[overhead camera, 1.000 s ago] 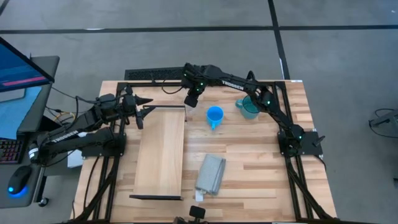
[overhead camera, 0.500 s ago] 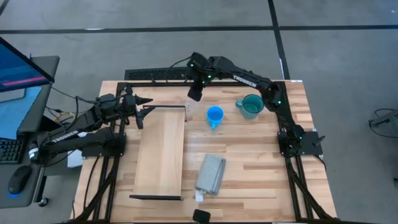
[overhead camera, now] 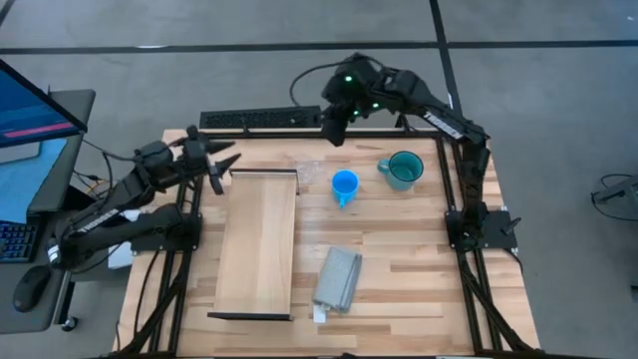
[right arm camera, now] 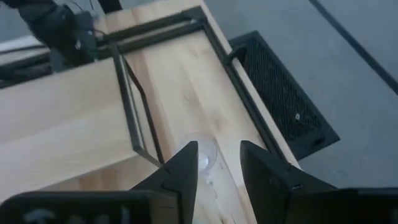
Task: Stack small to large cups/mugs on shelf
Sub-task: Put the transparent mug on the shelf
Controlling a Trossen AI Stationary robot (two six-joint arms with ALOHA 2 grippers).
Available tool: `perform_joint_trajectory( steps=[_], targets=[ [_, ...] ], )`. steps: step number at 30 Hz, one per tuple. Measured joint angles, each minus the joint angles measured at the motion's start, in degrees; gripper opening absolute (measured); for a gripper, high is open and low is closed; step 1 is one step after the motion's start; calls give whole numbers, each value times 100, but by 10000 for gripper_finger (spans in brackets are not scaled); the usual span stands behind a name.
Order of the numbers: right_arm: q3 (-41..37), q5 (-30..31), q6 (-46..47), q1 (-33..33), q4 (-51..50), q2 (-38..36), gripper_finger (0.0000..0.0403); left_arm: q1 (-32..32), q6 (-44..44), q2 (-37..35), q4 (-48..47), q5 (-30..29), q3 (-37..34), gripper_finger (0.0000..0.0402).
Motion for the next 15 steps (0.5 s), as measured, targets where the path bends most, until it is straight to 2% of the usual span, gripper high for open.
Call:
perform_joint_trajectory(
  steps=[9,15],
  targets=[
    [0,4,355,27,-34,-330,139,1125,559,355,35,950,454,169],
    [-2,5,381,151,-74,-283,133,2164,473,1179,61,2328,832,169]
  ],
)
